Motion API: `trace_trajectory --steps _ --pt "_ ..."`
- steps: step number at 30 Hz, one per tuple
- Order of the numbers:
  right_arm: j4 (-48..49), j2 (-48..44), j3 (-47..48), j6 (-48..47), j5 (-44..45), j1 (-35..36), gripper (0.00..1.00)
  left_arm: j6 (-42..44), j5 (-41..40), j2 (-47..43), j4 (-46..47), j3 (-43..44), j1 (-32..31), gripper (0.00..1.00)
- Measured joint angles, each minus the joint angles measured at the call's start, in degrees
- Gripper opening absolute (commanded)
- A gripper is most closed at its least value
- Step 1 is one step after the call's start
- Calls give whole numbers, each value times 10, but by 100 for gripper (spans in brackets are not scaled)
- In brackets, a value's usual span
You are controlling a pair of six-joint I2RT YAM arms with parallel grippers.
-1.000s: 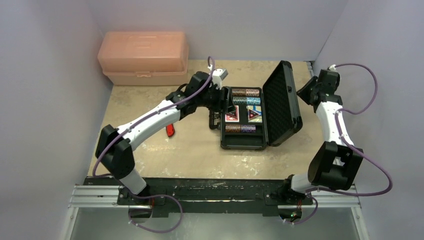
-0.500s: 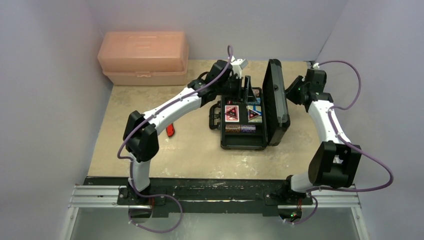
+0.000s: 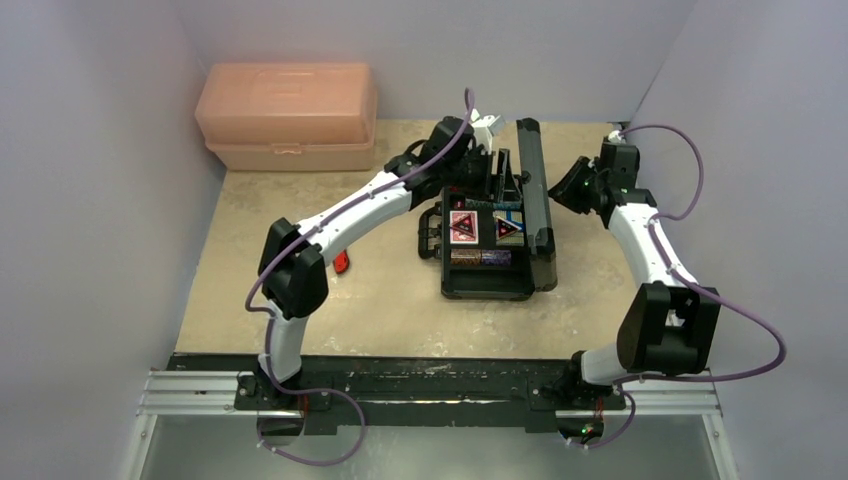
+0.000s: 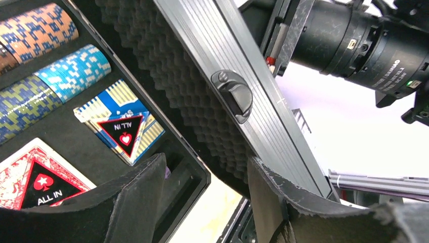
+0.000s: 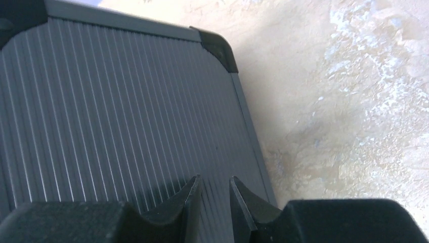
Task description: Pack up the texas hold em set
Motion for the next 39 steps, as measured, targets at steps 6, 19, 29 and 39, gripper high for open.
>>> trace_trajectory --steps 6,19,29,39 --pt "6 -1 -5 -1 -14 4 31 0 1 12 -10 2 -2 59" --pt "24 -7 -15 -1 -25 22 32 1 -13 12 -9 -50 -2 59" --pt "66 -46 -36 -19 -65 52 46 1 -36 -26 -7 -131 6 59" --pt "104 -57 -48 -27 -130 90 51 7 -55 -64 -5 -197 29 59"
